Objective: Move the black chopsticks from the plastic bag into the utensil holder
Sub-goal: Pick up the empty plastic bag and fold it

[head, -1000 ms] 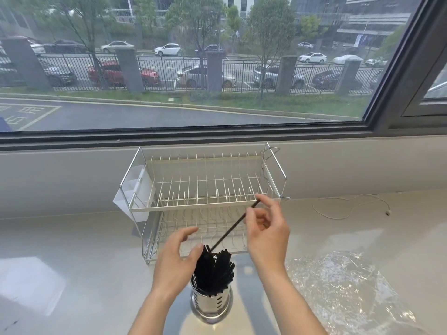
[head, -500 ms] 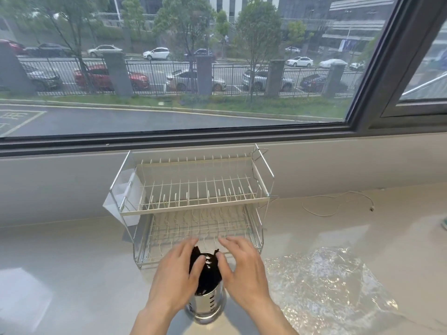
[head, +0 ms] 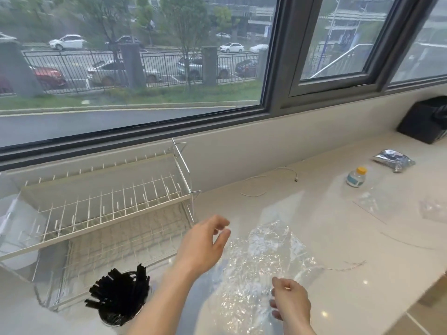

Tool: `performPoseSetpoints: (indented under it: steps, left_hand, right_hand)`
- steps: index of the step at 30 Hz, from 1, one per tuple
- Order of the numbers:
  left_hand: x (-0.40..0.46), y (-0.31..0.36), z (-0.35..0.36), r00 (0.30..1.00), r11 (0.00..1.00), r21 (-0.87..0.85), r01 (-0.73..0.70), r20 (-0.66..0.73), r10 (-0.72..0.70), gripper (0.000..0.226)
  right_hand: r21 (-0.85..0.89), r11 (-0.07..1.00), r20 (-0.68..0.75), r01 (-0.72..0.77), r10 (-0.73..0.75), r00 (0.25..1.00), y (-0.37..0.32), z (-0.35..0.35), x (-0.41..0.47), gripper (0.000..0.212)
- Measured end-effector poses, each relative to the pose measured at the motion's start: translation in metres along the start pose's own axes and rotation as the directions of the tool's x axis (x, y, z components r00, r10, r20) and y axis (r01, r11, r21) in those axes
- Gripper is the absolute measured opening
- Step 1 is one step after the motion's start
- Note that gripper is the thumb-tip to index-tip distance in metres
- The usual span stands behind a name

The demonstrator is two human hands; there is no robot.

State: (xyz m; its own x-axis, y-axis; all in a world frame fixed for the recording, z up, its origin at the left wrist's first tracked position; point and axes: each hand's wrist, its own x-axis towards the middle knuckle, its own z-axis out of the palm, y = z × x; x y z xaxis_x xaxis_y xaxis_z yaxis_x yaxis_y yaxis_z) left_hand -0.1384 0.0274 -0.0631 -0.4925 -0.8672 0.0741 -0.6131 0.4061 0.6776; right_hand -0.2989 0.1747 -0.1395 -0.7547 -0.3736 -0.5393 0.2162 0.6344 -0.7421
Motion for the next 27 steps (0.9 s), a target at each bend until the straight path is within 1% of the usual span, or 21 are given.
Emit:
performPoseSetpoints:
  steps: [3, 7, 9, 11, 14, 16, 18, 20, 21, 24, 25, 27]
  left_hand:
    - [0.014, 0.003, 0.041, 0.991, 0.998, -0.021, 0.065, 0.120, -0.062, 0.030]
    - [0.027, -0.005, 0.089, 0.955, 0.981, -0.007, 0.192, 0.232, -0.185, 0.043]
    - [0.035, -0.014, 0.106, 0.930, 0.969, 0.008, 0.248, 0.278, -0.240, 0.052]
    - [0.047, -0.025, 0.121, 0.907, 0.960, 0.062, 0.274, 0.315, -0.279, 0.062]
    - [0.063, -0.040, 0.137, 0.867, 0.945, 0.172, 0.277, 0.381, -0.323, 0.074]
    - [0.069, -0.047, 0.143, 0.833, 0.928, 0.224, 0.297, 0.414, -0.366, 0.080]
    - [0.069, -0.053, 0.148, 0.819, 0.909, 0.240, 0.339, 0.401, -0.411, 0.082]
    - [0.065, -0.056, 0.148, 0.814, 0.888, 0.247, 0.388, 0.359, -0.456, 0.072]
    - [0.062, -0.054, 0.145, 0.810, 0.879, 0.248, 0.407, 0.347, -0.473, 0.062]
    - [0.050, -0.040, 0.125, 0.805, 0.878, 0.192, 0.439, 0.350, -0.479, 0.016]
    - [0.046, -0.032, 0.116, 0.813, 0.882, 0.145, 0.449, 0.342, -0.471, 0.010]
    - [0.040, -0.014, 0.093, 0.839, 0.886, 0.011, 0.463, 0.316, -0.443, 0.012]
  right_hand:
    - [0.055, 0.979, 0.010, -0.195, 0.195, 0.981, 0.017, -0.023, 0.016, 0.022]
    - [0.174, 0.931, 0.079, -0.321, 0.311, 0.947, 0.032, -0.036, 0.031, 0.037]
    - [0.234, 0.892, 0.118, -0.386, 0.368, 0.922, 0.034, -0.037, 0.036, 0.041]
    - [0.294, 0.853, 0.177, -0.432, 0.396, 0.901, 0.036, -0.035, 0.042, 0.044]
    - [0.393, 0.800, 0.186, -0.454, 0.414, 0.891, 0.042, -0.031, 0.049, 0.057]
    - [0.404, 0.792, 0.209, -0.458, 0.407, 0.889, 0.045, -0.029, 0.049, 0.053]
    - [0.388, 0.783, 0.285, -0.487, 0.401, 0.871, 0.045, -0.028, 0.046, 0.043]
    - [0.364, 0.785, 0.347, -0.501, 0.384, 0.855, 0.044, -0.029, 0.042, 0.035]
    - [0.365, 0.791, 0.352, -0.491, 0.371, 0.859, 0.043, -0.031, 0.040, 0.033]
    - [0.392, 0.823, 0.294, -0.412, 0.312, 0.903, 0.032, -0.043, 0.034, 0.027]
    - [0.403, 0.832, 0.273, -0.381, 0.288, 0.918, 0.025, -0.049, 0.031, 0.024]
    - [0.426, 0.853, 0.238, -0.302, 0.216, 0.947, 0.007, -0.059, 0.028, 0.022]
